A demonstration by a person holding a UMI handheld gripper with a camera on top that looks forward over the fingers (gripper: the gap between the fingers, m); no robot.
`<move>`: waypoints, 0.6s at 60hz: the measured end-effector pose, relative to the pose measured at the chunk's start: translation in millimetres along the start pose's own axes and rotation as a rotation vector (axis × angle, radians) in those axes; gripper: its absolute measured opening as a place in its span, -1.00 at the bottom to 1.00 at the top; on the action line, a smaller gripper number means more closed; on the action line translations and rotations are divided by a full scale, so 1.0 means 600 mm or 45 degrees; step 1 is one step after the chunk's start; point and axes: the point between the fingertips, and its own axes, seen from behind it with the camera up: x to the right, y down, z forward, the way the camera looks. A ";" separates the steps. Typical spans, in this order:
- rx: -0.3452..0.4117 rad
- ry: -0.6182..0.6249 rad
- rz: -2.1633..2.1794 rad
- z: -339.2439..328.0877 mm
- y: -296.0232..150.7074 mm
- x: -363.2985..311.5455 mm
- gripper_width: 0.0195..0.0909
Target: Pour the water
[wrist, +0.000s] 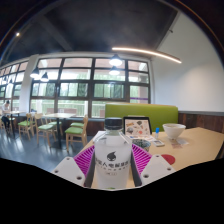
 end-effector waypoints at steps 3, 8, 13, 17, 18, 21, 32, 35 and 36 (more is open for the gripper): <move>0.020 0.039 0.025 0.003 -0.002 0.002 0.04; 0.007 0.019 0.044 0.019 0.004 -0.003 0.03; -0.015 0.002 0.038 0.007 0.002 -0.016 0.03; -0.022 -0.004 0.025 0.000 -0.003 -0.021 -0.13; -0.020 -0.009 0.028 0.000 -0.003 -0.022 -0.19; -0.008 -0.019 0.043 0.002 -0.004 -0.024 -0.32; -0.068 -0.094 0.235 0.046 -0.003 -0.022 -0.40; -0.077 -0.141 0.391 0.054 -0.023 -0.047 -0.40; -0.074 -0.160 0.454 0.060 -0.031 -0.050 -0.40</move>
